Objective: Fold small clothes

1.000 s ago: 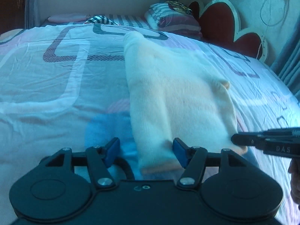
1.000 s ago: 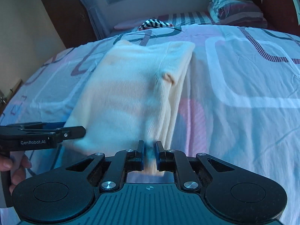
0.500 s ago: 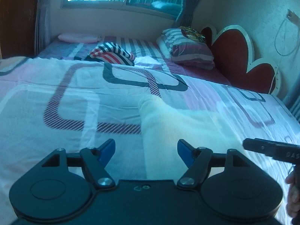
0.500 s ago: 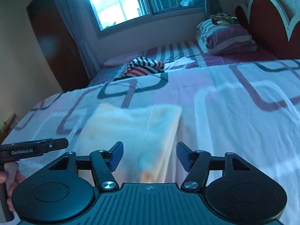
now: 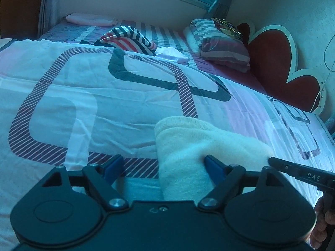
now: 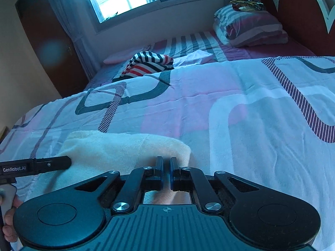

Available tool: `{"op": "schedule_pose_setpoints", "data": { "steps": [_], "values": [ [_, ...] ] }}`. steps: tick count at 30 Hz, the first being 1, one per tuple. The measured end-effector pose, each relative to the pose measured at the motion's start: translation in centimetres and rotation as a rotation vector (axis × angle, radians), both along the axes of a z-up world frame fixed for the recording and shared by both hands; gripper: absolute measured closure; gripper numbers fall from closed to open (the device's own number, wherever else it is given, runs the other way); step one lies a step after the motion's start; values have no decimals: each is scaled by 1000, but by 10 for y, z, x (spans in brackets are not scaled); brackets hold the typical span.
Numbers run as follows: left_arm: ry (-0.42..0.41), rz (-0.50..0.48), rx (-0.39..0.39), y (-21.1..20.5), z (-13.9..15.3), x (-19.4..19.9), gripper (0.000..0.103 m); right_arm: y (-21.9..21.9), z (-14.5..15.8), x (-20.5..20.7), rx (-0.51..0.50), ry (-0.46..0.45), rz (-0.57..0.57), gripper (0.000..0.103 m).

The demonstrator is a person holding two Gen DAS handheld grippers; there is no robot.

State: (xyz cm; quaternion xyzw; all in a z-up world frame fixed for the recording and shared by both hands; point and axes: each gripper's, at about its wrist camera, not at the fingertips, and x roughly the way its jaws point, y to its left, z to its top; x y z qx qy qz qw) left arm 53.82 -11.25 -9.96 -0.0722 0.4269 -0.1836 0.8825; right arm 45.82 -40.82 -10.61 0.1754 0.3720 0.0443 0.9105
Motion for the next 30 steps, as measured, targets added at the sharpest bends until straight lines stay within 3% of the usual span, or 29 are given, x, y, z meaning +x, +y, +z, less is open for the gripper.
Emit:
{"op": "schedule_pose_setpoints", "data": {
  "steps": [4,6,7,8,10,17,21,26,30],
  "values": [
    [49,12,-5,2,11,1,18,1,8,-1,15,29,-3,99],
    [47,0,-17,10,21,-9,18,-2,18,-11,60,24,9,75],
    [44,-17,-31,14,25,-16,17,-3,22,-19,81,16,10,38],
    [43,-34,-48,19,27,-23,15,-5,26,-29,99,1,6,24],
    [61,-50,-72,28,28,-35,15,-9,32,-50,147,-19,15,24],
    [173,-77,-190,45,11,-56,37,-28,10,-94,473,91,-28,25],
    [243,-84,-295,49,2,-53,45,-27,-5,-94,547,134,-50,34],
    [307,-122,-331,41,-11,-48,45,-35,-20,-89,678,114,-63,41],
    [300,-131,-318,34,-11,-42,45,-38,-18,-82,630,104,-42,44]
  ]
}}
